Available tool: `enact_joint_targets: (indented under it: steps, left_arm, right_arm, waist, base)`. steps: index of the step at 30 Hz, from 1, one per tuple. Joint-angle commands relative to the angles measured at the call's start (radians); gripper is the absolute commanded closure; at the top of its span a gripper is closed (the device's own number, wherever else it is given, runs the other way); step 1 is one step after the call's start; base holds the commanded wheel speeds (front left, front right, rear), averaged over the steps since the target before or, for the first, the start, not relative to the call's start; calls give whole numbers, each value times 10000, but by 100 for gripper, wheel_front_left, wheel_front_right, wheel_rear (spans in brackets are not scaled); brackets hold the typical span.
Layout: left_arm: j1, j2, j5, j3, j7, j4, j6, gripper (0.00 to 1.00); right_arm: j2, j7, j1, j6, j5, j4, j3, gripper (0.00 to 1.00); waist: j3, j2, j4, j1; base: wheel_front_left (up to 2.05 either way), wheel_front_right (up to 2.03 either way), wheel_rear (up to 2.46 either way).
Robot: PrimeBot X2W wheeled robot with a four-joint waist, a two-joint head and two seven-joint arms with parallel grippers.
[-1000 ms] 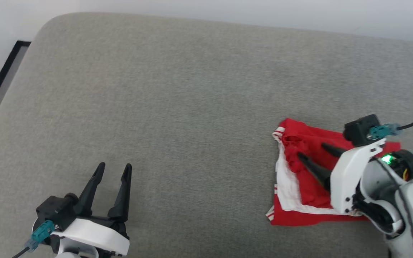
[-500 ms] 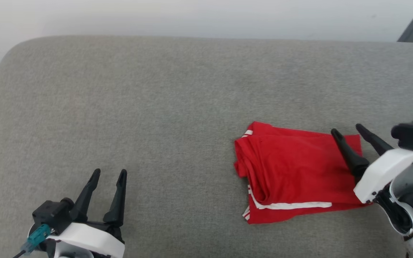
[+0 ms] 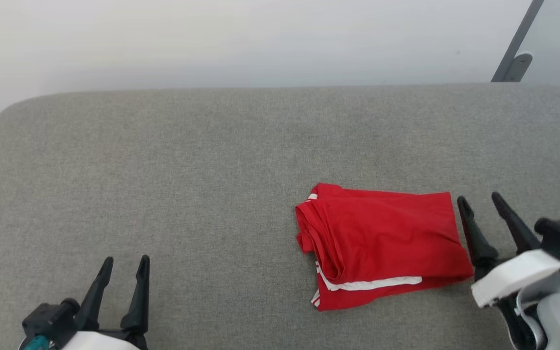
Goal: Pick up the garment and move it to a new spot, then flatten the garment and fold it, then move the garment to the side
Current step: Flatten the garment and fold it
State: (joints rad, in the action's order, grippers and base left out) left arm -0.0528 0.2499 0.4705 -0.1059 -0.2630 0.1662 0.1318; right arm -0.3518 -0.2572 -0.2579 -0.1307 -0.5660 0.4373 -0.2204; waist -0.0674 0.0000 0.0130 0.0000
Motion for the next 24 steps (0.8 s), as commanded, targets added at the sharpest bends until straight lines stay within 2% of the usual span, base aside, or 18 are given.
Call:
enact_joint_targets:
  steps: [1,6,18,24]
  left_arm:
    - [-171,-52,-130,84,-18,-71,-24,0]
    - [-530,-162,-276,86,-18,-250,-24,0]
    - [-1526,-534,-741,450,-18,-1046,-24,0]
    - [-1848,-603,-921,558,-18,-1352,-24,0]
  right_arm:
    - [77,-79,231,0,229,-117,120,0]
    - [602,-81,1133,0,852,-983,702,0]
    - [1336,-86,3275,0,1697,-2780,2484,0]
    - [1490,-87,3714,0,1801,-3039,2573,0]
  waist:
    - [81,0,-7,0]
    - [240,0,38,0]
    - [344,0,161,0]
    - [349,0,133,0]
  base:
    - [0,0,0]
    - [0,0,0]
    - [0,0,0]
    - [0,0,0]
